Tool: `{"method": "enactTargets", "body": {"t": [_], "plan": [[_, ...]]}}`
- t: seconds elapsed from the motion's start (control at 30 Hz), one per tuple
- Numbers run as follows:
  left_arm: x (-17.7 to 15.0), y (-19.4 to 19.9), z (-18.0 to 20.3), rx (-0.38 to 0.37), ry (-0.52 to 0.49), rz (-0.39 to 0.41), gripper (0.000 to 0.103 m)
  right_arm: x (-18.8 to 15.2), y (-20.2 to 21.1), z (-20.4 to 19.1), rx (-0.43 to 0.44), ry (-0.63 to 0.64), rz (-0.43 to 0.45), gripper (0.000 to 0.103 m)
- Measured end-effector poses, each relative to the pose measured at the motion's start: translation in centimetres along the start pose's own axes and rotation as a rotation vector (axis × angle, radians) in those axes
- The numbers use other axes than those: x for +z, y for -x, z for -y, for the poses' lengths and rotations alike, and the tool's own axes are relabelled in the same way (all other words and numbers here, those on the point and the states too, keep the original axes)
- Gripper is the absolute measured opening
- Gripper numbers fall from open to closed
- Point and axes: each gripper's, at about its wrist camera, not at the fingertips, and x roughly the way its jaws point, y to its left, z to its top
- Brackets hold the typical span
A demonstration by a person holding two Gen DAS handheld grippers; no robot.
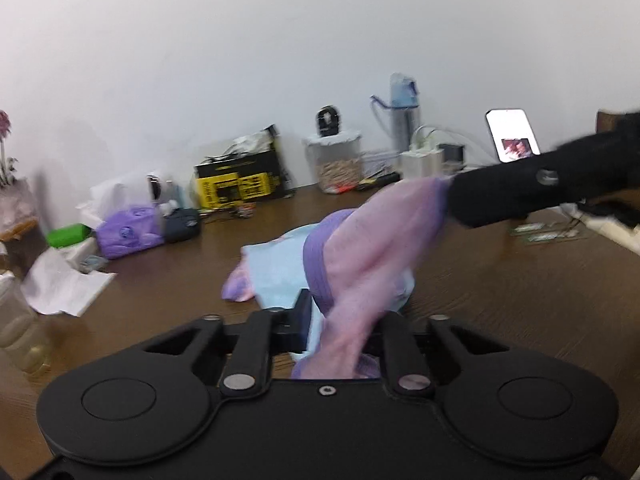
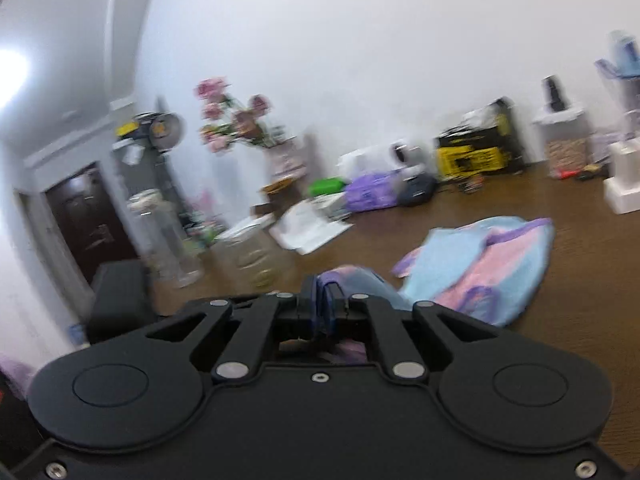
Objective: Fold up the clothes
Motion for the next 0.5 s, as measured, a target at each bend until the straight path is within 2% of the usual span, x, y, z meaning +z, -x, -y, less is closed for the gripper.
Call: {"method": "enactTargets", "body": {"t": [0.03,0.07,0.1,0.13,0.23,0.33,0.43,0.47,0.5], "plan": [[0.0,-0.1,-0.6,-0.002,-0.002,-0.002,0.007,-0.3,0.1,-0.3,-0.046,0.061,0.01,0.05],[0.2,-0.2,-1.4,-0.007,0.022,-0.006,0.005,-0.8,-0.2,-0.8,-0.096,0.135,0.013,0.071],[0.6,-0.2,-2.5,-0.012,0.064,-0.01,0.005,-1.2,-0.4,-1.3,-0.146,0.21,0.014,0.075],[0.8,-0.3,-3.2,-0.017,0.088,-0.009,0.005,-1.9,-0.2,-2.3,-0.182,0.298,0.003,0.075],[1.5,0.4,-5.8,-0.092,0.202,0.001,0.005,-3.2,-2.4,-3.8,-0.218,0.43,-0.051,0.074],[1.7,1.1,-8.4,-0.184,0.374,-0.005,0.005,-4.1,-5.4,-5.2,-0.181,0.465,-0.117,0.073],[1.9,1.4,-9.6,-0.218,0.453,-0.01,0.005,-4.3,-8.0,-6.6,-0.137,0.449,-0.119,0.071],[1.8,1.6,-10.0,-0.221,0.471,-0.005,0.005,-4.3,-9.1,-6.8,-0.129,0.447,-0.126,0.066],[1.7,1.7,-10.2,-0.222,0.479,0.003,0.005,-4.4,-10.1,-6.9,-0.131,0.45,-0.135,0.052]]}}
